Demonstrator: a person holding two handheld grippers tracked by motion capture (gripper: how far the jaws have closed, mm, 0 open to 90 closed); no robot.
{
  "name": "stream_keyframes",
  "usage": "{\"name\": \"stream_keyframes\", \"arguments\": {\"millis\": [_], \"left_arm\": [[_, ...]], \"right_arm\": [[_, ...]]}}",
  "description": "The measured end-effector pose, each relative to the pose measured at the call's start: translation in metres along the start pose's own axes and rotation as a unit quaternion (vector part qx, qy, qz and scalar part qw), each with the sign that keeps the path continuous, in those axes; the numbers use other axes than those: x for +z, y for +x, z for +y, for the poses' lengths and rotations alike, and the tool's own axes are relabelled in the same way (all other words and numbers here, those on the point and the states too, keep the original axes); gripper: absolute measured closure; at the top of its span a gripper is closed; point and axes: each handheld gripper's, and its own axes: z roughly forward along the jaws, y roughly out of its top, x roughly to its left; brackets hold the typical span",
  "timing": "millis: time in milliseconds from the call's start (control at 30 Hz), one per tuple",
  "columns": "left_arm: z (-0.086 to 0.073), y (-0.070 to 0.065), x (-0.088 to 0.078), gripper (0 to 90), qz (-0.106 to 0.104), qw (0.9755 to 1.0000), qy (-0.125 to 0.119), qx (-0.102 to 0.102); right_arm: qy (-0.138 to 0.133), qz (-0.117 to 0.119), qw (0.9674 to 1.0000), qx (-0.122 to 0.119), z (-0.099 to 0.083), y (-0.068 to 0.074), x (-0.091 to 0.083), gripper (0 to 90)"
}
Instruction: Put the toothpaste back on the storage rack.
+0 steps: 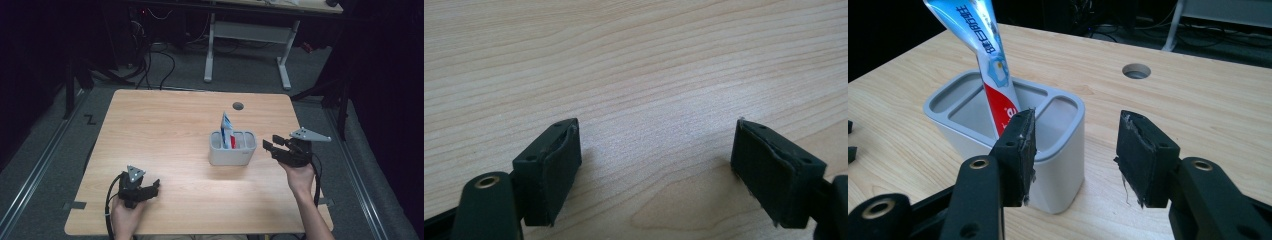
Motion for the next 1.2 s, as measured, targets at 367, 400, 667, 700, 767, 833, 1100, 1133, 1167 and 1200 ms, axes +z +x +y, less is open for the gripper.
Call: {"name": "stream_keyframes", "arguments": {"millis": [367,400,667,700,767,833,1100,1133,1167,1200], "left_arm": [[0.000,0.000,0.000,20.7,0.000,1.0000,0.000,0.000],[0.000,0.000,0.000,20.7,0.000,1.0000,0.000,0.000],[0.000,0.000,0.000,20.7,0.000,1.0000,0.000,-0.001],[0.000,0.000,0.000,20.7,0.000,1.0000,0.000,0.000],[0.000,0.000,0.000,20.7,0.000,1.0000,0.000,0.000],[0.000,0.000,0.000,20.7,0.000,1.0000,0.000,-0.001],[0.000,0.000,0.000,20.7,0.000,1.0000,0.000,0.000],[0.000,0.000,0.000,20.7,0.000,1.0000,0.000,-0.001],[0.000,0.000,0.000,20.7,0.001,1.0000,0.000,0.000],[0.000,0.000,0.000,20.7,0.001,1.0000,0.000,0.000]], "right_arm": [[0.000,-0.010,0.9997,0.020,-0.016,-0.010,-0.007,50.1],[0.000,-0.010,0.9997,0.020,-0.016,-0.010,-0.007,50.1],[0.003,-0.012,0.9997,0.024,-0.020,-0.011,-0.007,50.2],[0.003,-0.012,0.9996,0.023,-0.021,-0.011,-0.007,50.2],[0.005,-0.014,0.9996,0.024,-0.024,-0.011,-0.007,50.2],[0.006,-0.015,0.9995,0.026,-0.026,-0.012,-0.006,50.2],[0.013,-0.017,0.9992,0.034,-0.036,-0.014,-0.005,50.2],[0.013,-0.017,0.9991,0.036,-0.038,-0.014,-0.005,50.2],[0.015,-0.017,0.9990,0.039,-0.041,-0.015,-0.005,50.3],[0.016,-0.017,0.9989,0.042,-0.043,-0.016,-0.005,50.3]]}}
